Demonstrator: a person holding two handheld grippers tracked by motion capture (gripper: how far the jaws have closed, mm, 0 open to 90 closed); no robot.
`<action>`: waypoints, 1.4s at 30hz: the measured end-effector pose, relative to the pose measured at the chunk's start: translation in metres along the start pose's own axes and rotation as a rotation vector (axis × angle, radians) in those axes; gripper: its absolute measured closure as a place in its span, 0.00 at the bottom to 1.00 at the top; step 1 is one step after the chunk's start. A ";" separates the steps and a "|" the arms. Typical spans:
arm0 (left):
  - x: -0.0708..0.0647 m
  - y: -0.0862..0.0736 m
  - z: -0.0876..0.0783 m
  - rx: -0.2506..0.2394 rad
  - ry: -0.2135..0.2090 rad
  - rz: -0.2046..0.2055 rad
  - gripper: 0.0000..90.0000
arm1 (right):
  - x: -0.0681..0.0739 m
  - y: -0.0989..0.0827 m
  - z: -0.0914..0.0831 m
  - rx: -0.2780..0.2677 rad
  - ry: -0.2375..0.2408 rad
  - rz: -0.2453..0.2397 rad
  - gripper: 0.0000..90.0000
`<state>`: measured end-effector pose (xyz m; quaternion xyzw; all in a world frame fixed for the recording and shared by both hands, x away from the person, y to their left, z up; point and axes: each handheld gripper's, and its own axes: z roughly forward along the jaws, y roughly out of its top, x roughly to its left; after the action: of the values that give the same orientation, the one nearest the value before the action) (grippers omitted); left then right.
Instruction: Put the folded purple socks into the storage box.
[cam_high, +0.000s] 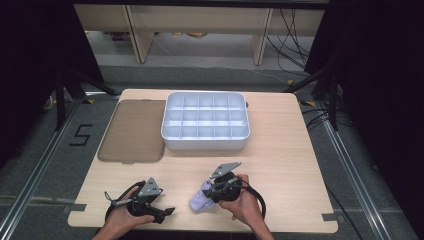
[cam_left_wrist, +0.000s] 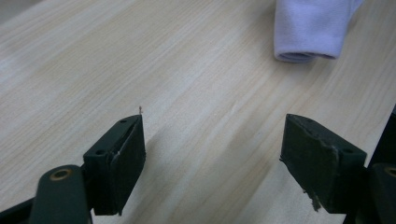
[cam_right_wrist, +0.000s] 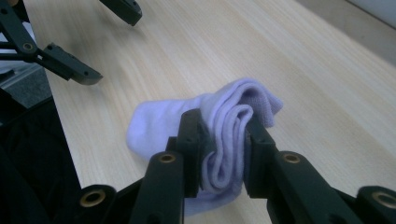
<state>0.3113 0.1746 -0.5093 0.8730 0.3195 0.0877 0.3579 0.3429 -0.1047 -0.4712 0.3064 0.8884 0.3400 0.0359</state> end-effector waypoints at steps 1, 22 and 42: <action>0.001 0.000 -0.001 -0.004 0.008 0.013 0.24 | 0.000 0.001 -0.001 0.000 -0.014 -0.023 0.81; 0.005 0.000 -0.006 -0.037 0.013 -0.033 0.22 | -0.006 0.013 -0.030 -0.036 -0.090 -0.059 0.81; 0.007 0.000 -0.007 -0.040 0.021 -0.015 0.22 | -0.039 0.036 -0.067 -0.025 -0.205 -0.039 0.81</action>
<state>0.3143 0.1829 -0.5045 0.8623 0.3280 0.1003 0.3726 0.3752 -0.1449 -0.4032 0.3218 0.8816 0.3169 0.1372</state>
